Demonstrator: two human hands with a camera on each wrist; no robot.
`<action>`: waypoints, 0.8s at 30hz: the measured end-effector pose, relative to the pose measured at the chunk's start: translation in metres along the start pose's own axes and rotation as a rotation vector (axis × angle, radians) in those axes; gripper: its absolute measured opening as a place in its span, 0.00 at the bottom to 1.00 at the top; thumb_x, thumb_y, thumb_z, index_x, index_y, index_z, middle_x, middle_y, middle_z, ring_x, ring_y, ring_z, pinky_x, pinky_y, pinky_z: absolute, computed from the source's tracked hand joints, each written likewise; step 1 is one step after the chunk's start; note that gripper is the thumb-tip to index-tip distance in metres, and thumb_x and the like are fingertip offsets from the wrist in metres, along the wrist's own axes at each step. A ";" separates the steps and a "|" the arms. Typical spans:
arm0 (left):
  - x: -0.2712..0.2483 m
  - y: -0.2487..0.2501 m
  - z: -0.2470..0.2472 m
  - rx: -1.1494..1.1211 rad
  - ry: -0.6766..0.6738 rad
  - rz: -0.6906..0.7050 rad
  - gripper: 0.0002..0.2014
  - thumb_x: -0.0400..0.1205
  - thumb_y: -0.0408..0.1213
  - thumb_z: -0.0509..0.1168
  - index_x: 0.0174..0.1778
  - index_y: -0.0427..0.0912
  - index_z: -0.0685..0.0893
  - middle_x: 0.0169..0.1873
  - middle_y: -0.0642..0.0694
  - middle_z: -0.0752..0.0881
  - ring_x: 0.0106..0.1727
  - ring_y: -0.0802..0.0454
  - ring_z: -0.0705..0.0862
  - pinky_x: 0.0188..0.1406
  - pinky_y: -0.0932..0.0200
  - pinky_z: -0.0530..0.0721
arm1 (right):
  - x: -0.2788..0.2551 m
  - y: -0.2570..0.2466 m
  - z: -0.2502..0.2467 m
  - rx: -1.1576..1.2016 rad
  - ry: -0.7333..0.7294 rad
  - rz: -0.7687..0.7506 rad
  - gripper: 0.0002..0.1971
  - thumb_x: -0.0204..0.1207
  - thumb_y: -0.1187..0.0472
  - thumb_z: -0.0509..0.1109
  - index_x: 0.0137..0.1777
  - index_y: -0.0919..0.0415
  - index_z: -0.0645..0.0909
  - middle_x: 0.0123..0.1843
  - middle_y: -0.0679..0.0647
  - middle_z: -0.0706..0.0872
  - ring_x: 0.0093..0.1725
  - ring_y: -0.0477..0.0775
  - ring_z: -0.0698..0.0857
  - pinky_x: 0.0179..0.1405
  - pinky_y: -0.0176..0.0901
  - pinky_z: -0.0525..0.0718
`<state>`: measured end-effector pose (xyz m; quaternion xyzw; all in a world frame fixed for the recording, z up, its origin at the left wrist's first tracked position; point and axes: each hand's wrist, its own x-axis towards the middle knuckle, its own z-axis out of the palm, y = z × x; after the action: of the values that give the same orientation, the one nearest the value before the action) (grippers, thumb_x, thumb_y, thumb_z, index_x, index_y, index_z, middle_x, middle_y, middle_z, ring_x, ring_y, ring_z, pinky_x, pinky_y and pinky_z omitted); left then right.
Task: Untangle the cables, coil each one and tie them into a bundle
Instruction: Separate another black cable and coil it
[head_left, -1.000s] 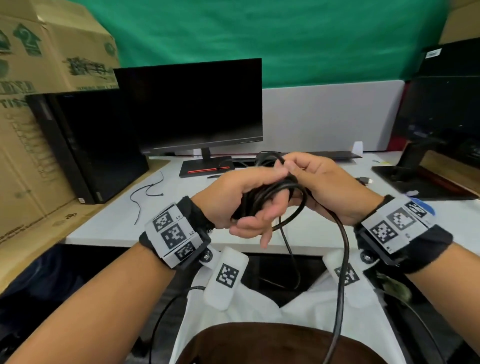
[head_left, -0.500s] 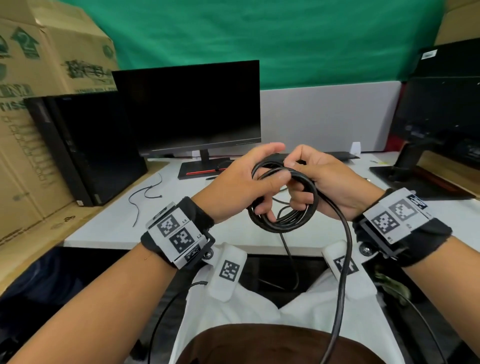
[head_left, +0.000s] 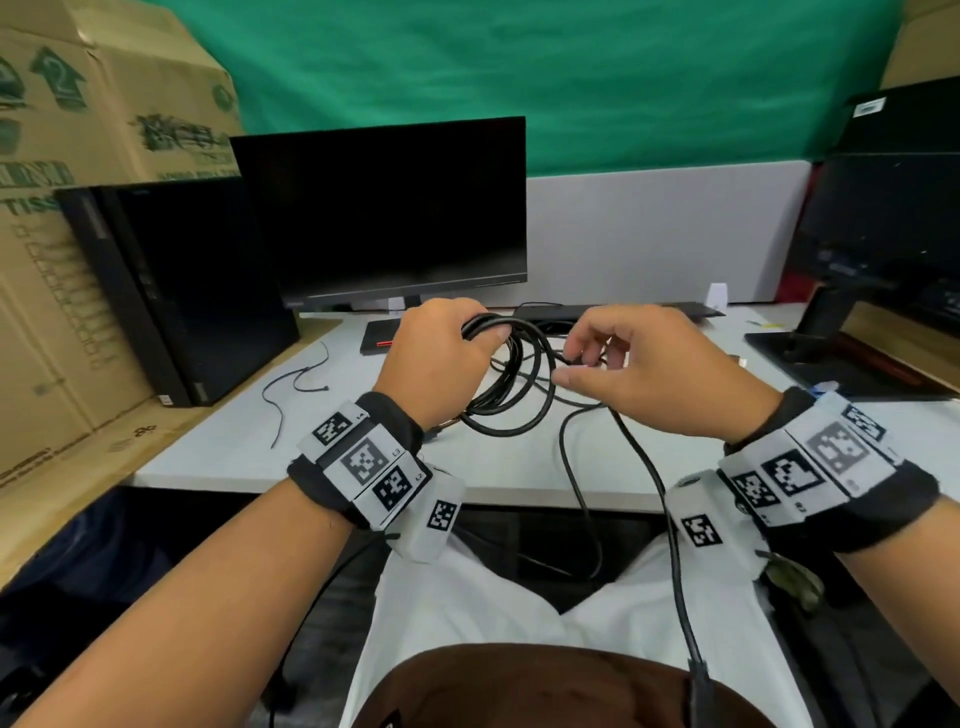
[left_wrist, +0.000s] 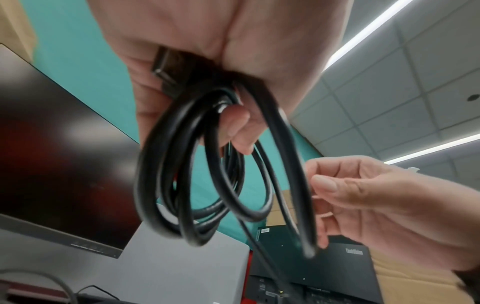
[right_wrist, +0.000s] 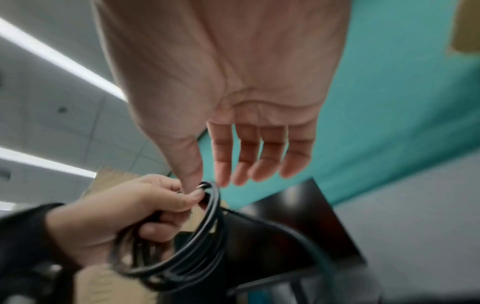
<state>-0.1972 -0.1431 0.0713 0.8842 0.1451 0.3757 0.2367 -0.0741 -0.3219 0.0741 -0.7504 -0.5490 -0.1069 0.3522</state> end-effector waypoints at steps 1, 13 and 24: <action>0.000 0.000 0.000 0.010 -0.001 -0.009 0.12 0.84 0.44 0.68 0.36 0.45 0.86 0.26 0.53 0.81 0.29 0.58 0.77 0.29 0.67 0.71 | -0.001 -0.001 0.002 0.026 -0.035 0.001 0.12 0.70 0.43 0.79 0.46 0.46 0.81 0.41 0.40 0.83 0.36 0.42 0.82 0.36 0.37 0.79; -0.005 0.020 -0.001 -0.510 -0.227 -0.246 0.16 0.83 0.36 0.70 0.30 0.35 0.84 0.15 0.52 0.73 0.13 0.54 0.69 0.23 0.52 0.84 | -0.006 -0.009 0.030 0.133 0.016 0.021 0.13 0.73 0.54 0.79 0.57 0.41 0.88 0.64 0.41 0.80 0.51 0.54 0.84 0.59 0.52 0.82; -0.007 0.033 -0.002 -0.613 -0.344 0.021 0.21 0.80 0.46 0.72 0.27 0.36 0.81 0.20 0.42 0.74 0.18 0.49 0.68 0.17 0.58 0.69 | -0.010 -0.014 -0.008 1.175 -0.578 0.189 0.22 0.81 0.48 0.67 0.28 0.61 0.77 0.58 0.82 0.75 0.74 0.71 0.77 0.75 0.71 0.73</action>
<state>-0.2008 -0.1741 0.0855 0.8239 -0.0256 0.2500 0.5080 -0.0886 -0.3325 0.0805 -0.4771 -0.5201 0.4475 0.5492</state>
